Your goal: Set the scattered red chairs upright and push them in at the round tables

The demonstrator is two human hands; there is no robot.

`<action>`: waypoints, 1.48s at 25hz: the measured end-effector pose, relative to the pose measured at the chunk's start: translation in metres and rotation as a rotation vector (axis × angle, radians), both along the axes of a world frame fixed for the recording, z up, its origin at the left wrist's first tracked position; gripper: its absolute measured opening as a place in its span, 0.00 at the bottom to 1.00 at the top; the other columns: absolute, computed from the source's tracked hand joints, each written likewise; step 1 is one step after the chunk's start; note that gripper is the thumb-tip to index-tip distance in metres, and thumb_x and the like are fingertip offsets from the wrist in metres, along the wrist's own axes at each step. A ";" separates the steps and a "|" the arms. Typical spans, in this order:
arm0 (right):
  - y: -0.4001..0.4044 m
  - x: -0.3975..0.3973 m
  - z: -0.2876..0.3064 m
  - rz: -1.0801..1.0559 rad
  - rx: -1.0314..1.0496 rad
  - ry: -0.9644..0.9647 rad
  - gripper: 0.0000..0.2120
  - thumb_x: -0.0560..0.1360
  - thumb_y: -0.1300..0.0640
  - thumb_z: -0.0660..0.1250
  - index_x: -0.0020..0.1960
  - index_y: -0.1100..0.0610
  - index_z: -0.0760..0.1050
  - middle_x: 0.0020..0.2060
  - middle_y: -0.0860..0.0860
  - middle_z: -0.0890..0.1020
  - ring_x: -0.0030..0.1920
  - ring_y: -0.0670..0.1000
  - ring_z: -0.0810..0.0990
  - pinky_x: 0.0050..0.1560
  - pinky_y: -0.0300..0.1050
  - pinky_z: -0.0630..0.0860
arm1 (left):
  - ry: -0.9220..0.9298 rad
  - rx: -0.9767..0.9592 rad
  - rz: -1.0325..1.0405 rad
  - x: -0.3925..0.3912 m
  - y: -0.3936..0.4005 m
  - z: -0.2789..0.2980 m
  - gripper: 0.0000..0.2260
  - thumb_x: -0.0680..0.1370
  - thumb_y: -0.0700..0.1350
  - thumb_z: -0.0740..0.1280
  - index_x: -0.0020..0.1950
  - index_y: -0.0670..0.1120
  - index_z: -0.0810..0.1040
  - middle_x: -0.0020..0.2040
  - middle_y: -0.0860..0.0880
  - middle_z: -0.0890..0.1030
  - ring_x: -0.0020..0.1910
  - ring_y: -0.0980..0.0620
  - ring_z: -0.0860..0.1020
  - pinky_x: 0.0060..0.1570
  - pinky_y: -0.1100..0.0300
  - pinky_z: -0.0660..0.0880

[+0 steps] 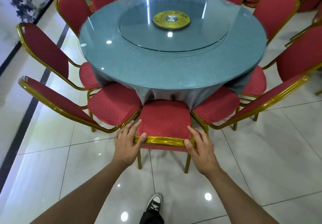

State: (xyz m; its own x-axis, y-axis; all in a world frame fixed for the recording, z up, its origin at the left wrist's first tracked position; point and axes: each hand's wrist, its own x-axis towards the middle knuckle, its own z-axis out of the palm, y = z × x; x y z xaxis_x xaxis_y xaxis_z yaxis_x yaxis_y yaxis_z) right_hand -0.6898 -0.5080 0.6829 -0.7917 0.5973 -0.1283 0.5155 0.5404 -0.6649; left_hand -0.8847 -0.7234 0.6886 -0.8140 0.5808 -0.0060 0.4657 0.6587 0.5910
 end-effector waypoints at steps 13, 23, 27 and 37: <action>0.004 -0.002 0.040 0.101 0.097 -0.196 0.31 0.80 0.30 0.44 0.81 0.38 0.50 0.76 0.48 0.65 0.76 0.54 0.62 0.77 0.56 0.54 | -0.130 -0.318 -0.145 -0.008 0.003 0.035 0.36 0.74 0.75 0.42 0.80 0.65 0.51 0.81 0.53 0.56 0.81 0.47 0.50 0.77 0.39 0.47; 0.038 -0.062 0.148 -0.004 0.324 0.014 0.33 0.80 0.30 0.42 0.81 0.43 0.56 0.75 0.48 0.67 0.76 0.52 0.64 0.79 0.56 0.53 | 0.068 -0.141 -0.292 -0.044 0.090 0.125 0.35 0.74 0.71 0.41 0.78 0.63 0.60 0.79 0.51 0.64 0.78 0.46 0.58 0.77 0.43 0.50; 0.054 -0.070 0.196 -0.072 0.385 0.075 0.31 0.81 0.32 0.46 0.80 0.43 0.59 0.75 0.46 0.67 0.76 0.49 0.62 0.79 0.52 0.51 | 0.172 -0.058 -0.356 -0.052 0.131 0.174 0.35 0.74 0.70 0.40 0.78 0.62 0.62 0.77 0.50 0.66 0.77 0.46 0.61 0.74 0.46 0.53; 0.130 -0.015 0.274 -0.283 0.448 0.161 0.28 0.82 0.33 0.49 0.79 0.41 0.59 0.73 0.45 0.68 0.75 0.50 0.64 0.77 0.58 0.57 | 0.255 0.123 -0.484 -0.015 0.227 0.262 0.37 0.72 0.71 0.39 0.78 0.62 0.63 0.77 0.51 0.66 0.78 0.46 0.59 0.76 0.46 0.51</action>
